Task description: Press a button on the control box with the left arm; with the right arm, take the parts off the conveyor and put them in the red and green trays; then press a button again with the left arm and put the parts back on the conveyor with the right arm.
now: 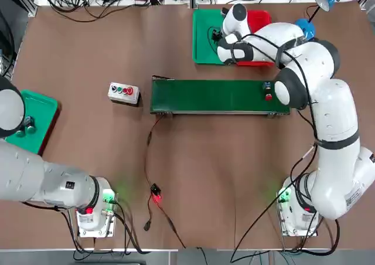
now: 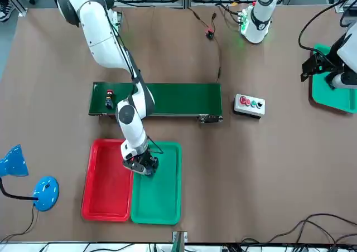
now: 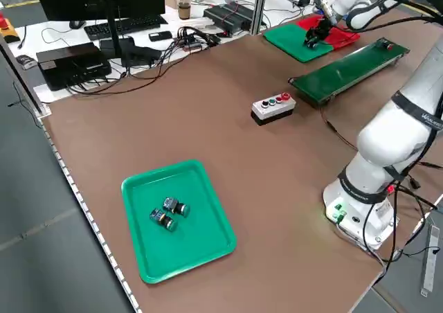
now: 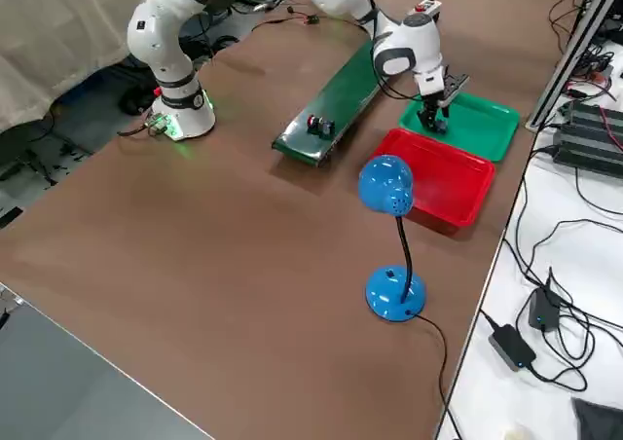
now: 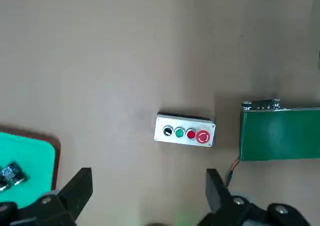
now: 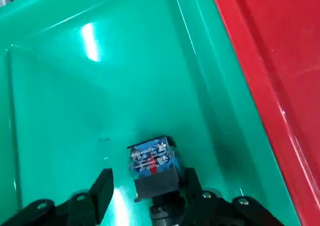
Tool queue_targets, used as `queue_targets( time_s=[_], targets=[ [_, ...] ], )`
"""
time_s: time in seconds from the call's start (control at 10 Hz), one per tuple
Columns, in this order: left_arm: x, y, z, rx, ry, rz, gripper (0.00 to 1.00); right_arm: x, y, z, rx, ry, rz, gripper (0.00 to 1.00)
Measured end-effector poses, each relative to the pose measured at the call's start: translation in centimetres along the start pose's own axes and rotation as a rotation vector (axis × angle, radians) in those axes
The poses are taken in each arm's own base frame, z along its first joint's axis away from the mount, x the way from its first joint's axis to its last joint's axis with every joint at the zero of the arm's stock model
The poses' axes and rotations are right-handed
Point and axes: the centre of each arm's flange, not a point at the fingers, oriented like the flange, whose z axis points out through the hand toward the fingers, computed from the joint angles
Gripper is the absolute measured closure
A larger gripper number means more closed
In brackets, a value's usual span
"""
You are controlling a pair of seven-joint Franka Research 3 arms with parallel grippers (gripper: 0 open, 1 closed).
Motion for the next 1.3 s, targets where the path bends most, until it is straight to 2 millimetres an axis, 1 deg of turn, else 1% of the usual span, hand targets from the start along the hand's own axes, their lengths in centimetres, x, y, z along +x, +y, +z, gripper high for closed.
queue_targets(
  time_s=[0.2, 0.5, 0.6, 0.8, 0.9, 1.3],
  targets=[
    [0.0, -0.07, 0.0, 0.0, 0.0, -0.001, 0.0, -0.35, -0.07, 0.34, -0.009, 0.011, -0.025, 0.35],
    [0.0, -0.07, 0.0, 0.0, 0.0, -0.001, 0.0, -0.25, -0.06, 0.28, -0.013, 0.017, -0.03, 0.41],
    [0.0, -0.07, 0.0, 0.0, 0.0, -0.001, 0.0, -0.14, -0.06, 0.22, -0.013, 0.02, -0.03, 0.49],
    [0.0, -0.07, 0.0, 0.0, 0.0, -0.001, 0.0, 0.21, -0.1, 0.04, -0.011, 0.027, -0.029, 0.51],
    [0.0, -0.06, 0.0, 0.0, 0.0, -0.001, 0.0, 0.39, -0.12, -0.06, -0.01, 0.03, -0.029, 0.57],
    [0.0, 0.0, 0.0, 0.0, 0.0, 0.0, 0.0, 0.55, -0.28, -0.22, -0.007, 0.034, -0.029, 0.58]
  ],
)
